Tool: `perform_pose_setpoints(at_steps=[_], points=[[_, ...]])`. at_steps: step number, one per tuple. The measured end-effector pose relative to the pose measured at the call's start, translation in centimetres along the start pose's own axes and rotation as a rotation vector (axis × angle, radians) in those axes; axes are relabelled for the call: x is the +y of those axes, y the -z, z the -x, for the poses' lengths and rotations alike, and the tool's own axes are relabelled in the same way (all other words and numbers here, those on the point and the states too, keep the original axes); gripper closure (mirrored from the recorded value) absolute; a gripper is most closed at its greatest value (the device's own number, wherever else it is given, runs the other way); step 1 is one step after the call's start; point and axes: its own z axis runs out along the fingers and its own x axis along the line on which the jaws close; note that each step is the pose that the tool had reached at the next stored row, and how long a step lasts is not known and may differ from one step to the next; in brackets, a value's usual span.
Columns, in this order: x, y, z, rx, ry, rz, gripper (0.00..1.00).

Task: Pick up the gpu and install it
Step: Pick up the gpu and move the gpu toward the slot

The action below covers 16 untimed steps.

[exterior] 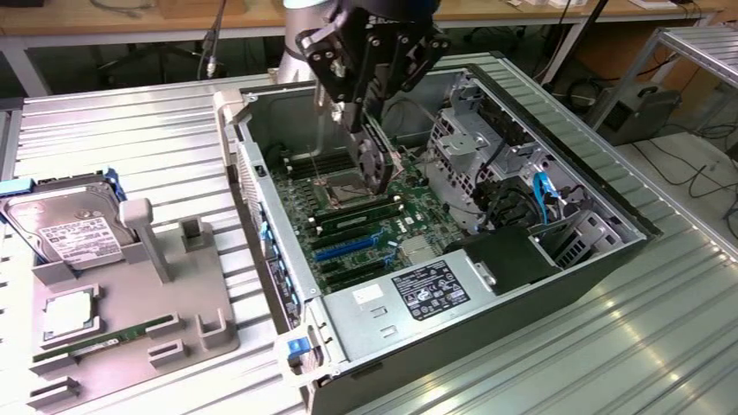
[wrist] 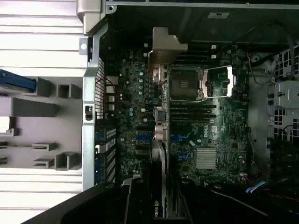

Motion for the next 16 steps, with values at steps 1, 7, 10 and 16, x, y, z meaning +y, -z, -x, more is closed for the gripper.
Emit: perform_pose_setpoints(at_steps=[1, 7, 10, 16], points=[[-0.01, -0.07, 0.4, 0.0001, 0.000, -0.0038, 0.74], [-0.12, -0.87, 3.4, 0.0004, 0.000, -0.0164, 0.74], [-0.16, -1.40, 4.1, 0.0004, 0.000, -0.0169, 0.74], [-0.16, -1.40, 4.2, 0.0006, 0.000, -0.0176, 0.74]])
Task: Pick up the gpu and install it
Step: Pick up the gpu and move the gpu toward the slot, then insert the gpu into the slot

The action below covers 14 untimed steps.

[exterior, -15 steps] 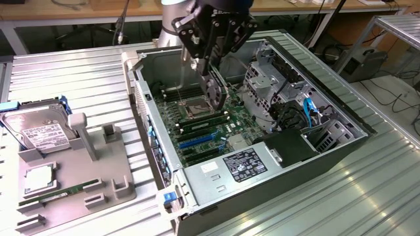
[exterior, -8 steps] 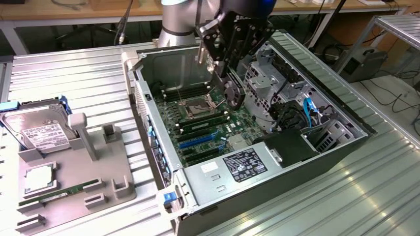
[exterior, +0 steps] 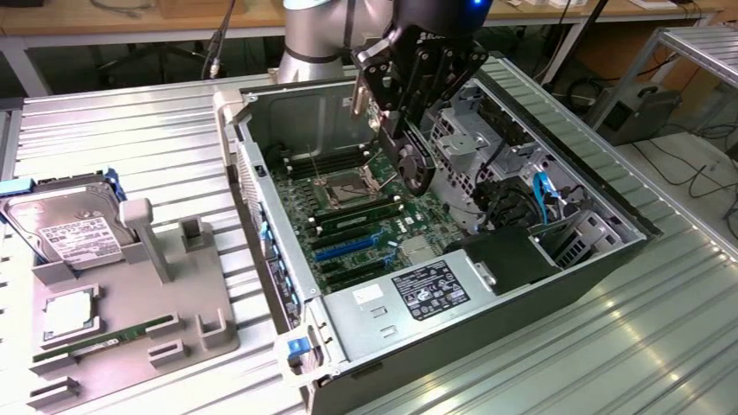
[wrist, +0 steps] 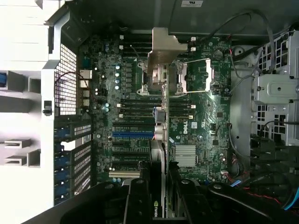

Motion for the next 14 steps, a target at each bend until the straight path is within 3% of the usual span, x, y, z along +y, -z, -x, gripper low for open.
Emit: perform_pose_setpoints(at_steps=[14], points=[[0.00, 0.00, 0.00, 0.0000, 0.000, 0.0000, 0.74]])
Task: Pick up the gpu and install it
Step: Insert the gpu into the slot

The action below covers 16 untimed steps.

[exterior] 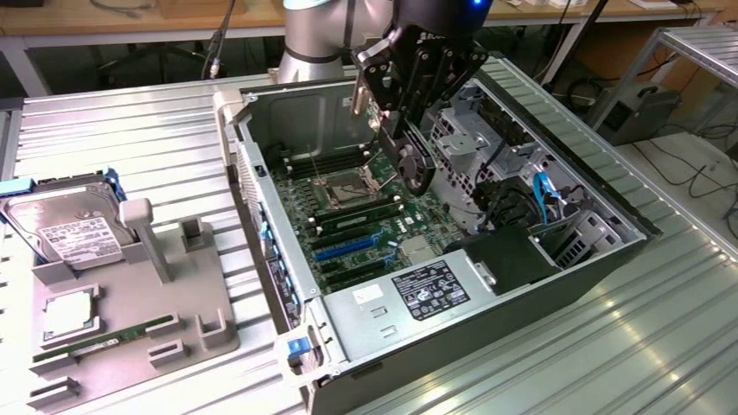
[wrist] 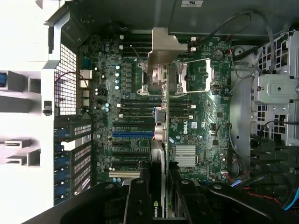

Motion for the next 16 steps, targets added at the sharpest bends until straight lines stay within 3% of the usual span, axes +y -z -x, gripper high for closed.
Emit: perform_pose_setpoints(at_steps=[5, 8, 9, 16], points=[[0.00, -0.01, 0.00, 0.0030, 0.091, 0.0006, 0.74], [0.00, -0.05, 0.00, 0.0057, 0.207, 0.0013, 0.74], [-0.01, -0.09, 0.01, 0.0052, 0.252, 0.0015, 0.74], [-0.01, -0.25, 0.00, -0.0027, 0.381, 0.0007, 0.74]])
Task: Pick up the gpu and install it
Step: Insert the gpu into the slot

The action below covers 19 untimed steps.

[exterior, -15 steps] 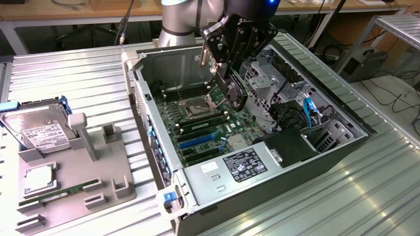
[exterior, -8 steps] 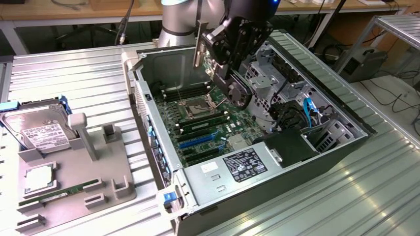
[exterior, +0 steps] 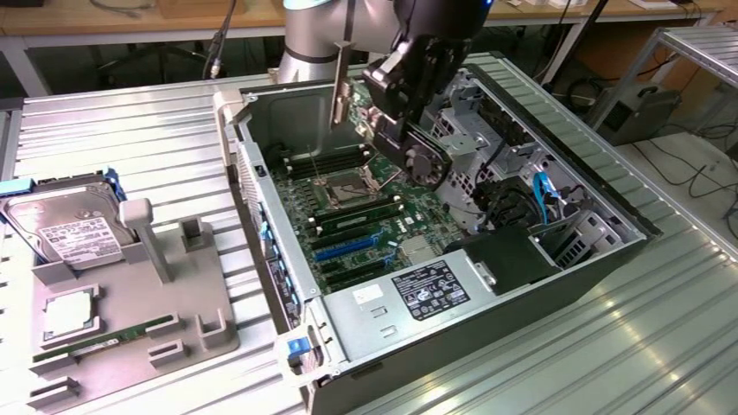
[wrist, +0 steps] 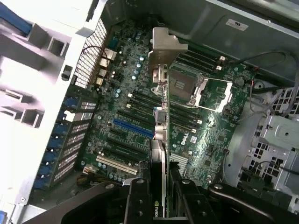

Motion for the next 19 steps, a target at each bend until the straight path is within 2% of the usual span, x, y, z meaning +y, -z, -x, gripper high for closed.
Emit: perform_pose_setpoints(at_steps=[2, 7, 16, 17, 19], points=[[0.00, -0.09, 0.00, -0.0034, 0.057, -0.0008, 0.74], [-0.01, -0.23, -0.01, -0.0066, 0.145, -0.0011, 0.74], [-0.03, -0.60, -0.02, -0.0052, 0.313, 0.0019, 0.74], [-0.03, -0.69, -0.02, -0.0045, 0.352, 0.0029, 0.74], [-0.04, -0.80, -0.03, -0.0036, 0.395, 0.0039, 0.74]])
